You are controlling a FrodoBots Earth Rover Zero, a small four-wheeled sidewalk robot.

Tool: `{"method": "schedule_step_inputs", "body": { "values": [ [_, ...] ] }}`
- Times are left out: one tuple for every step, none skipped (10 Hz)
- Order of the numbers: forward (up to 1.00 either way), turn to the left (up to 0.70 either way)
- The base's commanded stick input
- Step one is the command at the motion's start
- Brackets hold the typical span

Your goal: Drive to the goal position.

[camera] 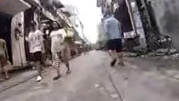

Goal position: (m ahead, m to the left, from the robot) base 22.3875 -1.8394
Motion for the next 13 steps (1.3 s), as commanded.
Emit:
{"method": "schedule_step_inputs", "body": {
  "values": [
    [1.0, -0.11],
    [1.0, 0.0],
    [1.0, 0.0],
    [1.0, 0.0],
    [1.0, 0.0],
    [1.0, 0.0],
    [1.0, 0.0],
    [1.0, 0.0],
    [1.0, 0.0],
    [1.0, 0.0],
    [1.0, 0.0],
    [1.0, 0.0],
    [1.0, 0.0]
  ]
}}
